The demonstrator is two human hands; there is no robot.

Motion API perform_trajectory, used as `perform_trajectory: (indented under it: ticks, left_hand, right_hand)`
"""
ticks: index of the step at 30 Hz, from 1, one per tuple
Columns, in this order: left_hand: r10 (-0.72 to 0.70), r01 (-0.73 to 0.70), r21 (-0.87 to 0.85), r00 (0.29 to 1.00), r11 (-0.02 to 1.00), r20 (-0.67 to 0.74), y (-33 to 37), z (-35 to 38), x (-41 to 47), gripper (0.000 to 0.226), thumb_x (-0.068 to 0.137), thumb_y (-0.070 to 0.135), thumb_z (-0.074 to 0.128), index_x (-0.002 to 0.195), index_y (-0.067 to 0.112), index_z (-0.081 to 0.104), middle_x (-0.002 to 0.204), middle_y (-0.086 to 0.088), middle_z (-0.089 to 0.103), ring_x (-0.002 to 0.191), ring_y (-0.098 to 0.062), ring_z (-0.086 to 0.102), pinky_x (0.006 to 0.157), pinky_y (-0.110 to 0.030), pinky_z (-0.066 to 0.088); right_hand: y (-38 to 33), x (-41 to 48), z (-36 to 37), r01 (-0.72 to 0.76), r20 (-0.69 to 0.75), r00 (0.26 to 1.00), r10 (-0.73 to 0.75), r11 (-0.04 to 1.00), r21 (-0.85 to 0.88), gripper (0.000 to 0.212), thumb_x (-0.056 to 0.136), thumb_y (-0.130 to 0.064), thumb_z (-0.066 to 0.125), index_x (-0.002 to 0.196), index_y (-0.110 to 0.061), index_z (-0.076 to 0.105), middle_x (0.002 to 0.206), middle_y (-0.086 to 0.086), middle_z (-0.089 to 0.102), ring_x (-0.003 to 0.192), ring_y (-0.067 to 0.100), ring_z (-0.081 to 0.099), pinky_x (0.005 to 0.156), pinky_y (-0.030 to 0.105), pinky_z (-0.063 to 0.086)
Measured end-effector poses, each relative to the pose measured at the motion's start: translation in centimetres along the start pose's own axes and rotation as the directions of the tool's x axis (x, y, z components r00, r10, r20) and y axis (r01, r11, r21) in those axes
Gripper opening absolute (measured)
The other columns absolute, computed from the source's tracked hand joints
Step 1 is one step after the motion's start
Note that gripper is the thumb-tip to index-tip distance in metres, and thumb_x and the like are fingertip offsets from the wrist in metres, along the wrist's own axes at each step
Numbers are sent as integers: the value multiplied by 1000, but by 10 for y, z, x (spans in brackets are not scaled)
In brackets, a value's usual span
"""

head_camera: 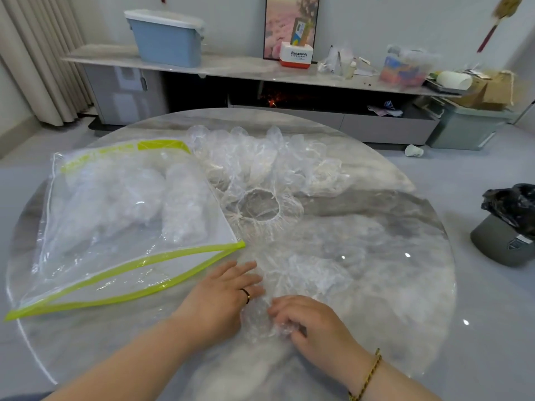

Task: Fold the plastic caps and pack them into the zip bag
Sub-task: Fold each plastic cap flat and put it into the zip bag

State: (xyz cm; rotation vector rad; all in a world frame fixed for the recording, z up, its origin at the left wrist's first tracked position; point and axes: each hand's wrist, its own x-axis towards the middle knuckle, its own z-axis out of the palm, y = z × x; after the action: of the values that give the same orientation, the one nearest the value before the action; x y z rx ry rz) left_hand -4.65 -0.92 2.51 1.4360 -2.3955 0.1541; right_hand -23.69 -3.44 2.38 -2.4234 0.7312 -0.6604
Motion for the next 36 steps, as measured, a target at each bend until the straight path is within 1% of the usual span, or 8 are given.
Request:
perform_trajectory:
  ticks: [4, 10, 14, 20, 25, 28, 30, 36]
  left_hand:
    - [16, -14, -46, 999, 999, 35, -3, -3, 2, 39, 37, 20, 56, 69, 27, 75, 80, 14, 72, 71, -2, 68, 76, -18, 38]
    - [-12, 11, 23, 1000, 1000, 25, -8, -7, 1, 42, 56, 21, 31, 56, 27, 72, 68, 19, 69, 58, 0, 65, 55, -12, 40]
    - [-26, 20, 65, 995, 998, 92, -6, -12, 2, 15, 35, 21, 61, 48, 26, 68, 55, 18, 62, 46, -3, 59, 48, -10, 35]
    - [-99, 75, 175, 986, 982, 136, -4, -13, 2, 31, 14, 19, 78, 38, 22, 59, 42, 10, 49, 37, -10, 50, 36, -10, 29]
    - [-178, 139, 181, 958, 974, 225, 0, -11, -1, 25, 20, 27, 73, 31, 21, 51, 35, 6, 44, 27, -10, 44, 30, -10, 17]
    - [-214, 154, 194, 913, 969, 347, 16, -25, 5, 25, 41, 30, 82, 55, 20, 64, 59, 4, 60, 51, -12, 61, 37, -20, 5]
    - [-273, 205, 209, 884, 956, 380, 16, -20, 4, 15, 83, 21, 55, 93, 16, 65, 98, -2, 62, 90, -20, 63, 44, -21, 10]
    - [-200, 163, 195, 962, 967, 187, 27, -33, -3, 30, 52, 28, 43, 30, 20, 25, 29, 2, 36, 23, -16, 36, 47, -12, -1]
  right_hand:
    - [3, -1, -6, 55, -2, 998, -56, 988, -144, 28, 64, -5, 51, 80, -28, 51, 81, -9, 70, 84, 3, 58, 76, 9, 42]
    - [12, -7, -25, 53, -62, 995, -83, 924, -378, 15, 68, -17, 51, 80, -25, 56, 66, -12, 65, 54, 5, 54, 61, 16, 37]
    - [12, -10, -34, -9, -83, 995, -52, 797, -604, 27, 62, -31, 53, 88, -28, 56, 51, -15, 56, 43, 3, 50, 61, 20, 30]
    - [19, -14, -47, -230, -144, 972, 189, 600, -766, 21, 40, -40, 59, 50, -21, 59, 35, -4, 47, 34, 11, 48, 47, 20, 27]
    - [11, -11, -63, -416, -196, 872, 449, 466, -781, 32, 81, -48, 59, 96, -19, 60, 93, -2, 64, 92, 19, 58, 77, 31, 39]
    - [8, -15, -62, -417, -236, 895, 378, 526, -741, 65, 29, -41, 90, 83, -12, 66, 78, 5, 64, 74, 26, 62, 63, 34, 50]
    - [10, -16, -51, -296, -204, 955, 216, 630, -718, 90, 21, -34, 88, 104, -15, 57, 102, 9, 60, 96, 27, 54, 85, 36, 42]
    - [-7, -21, -22, 130, 66, 991, -118, 695, -707, 59, 37, -20, 82, 91, -25, 59, 122, 1, 42, 119, 26, 38, 109, 34, 11]
